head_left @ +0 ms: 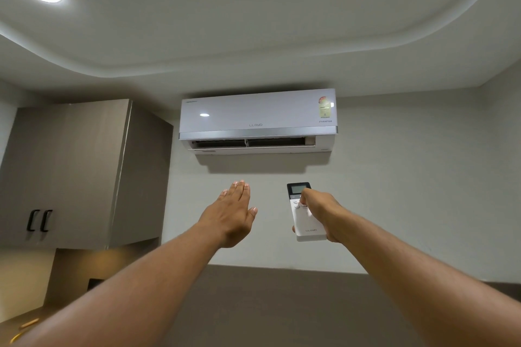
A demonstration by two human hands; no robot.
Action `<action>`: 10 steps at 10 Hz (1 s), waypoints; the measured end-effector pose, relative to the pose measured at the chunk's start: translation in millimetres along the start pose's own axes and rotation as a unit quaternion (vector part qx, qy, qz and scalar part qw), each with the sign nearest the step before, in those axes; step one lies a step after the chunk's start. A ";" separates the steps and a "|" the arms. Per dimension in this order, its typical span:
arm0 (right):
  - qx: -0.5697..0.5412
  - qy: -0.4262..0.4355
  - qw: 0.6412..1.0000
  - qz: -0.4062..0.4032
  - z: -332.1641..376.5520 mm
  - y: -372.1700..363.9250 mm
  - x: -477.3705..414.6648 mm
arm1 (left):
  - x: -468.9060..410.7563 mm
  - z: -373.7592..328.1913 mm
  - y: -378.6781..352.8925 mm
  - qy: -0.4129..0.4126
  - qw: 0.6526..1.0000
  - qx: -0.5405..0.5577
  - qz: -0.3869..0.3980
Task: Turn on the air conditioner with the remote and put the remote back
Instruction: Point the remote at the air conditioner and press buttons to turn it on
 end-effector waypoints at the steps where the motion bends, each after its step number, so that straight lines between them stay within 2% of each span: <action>1: 0.003 -0.001 1.000 0.000 0.4 -0.4 0.7 | -0.1 0.2 -0.3 0.000 1.000 0.000 -0.001; 10: -0.001 0.004 1.000 0.011 0.3 -4.8 6.2 | 7.1 3.1 2.0 0.007 1.000 -0.003 0.001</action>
Point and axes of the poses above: each hand's wrist, its own x-axis away from the middle knuckle, its own y-axis out of the back of the hand, z = x × y, the point moved 1 cm from there along -x, towards the middle knuckle, and after that the axes turned 13 degrees about -x, right-handed, at the moved point
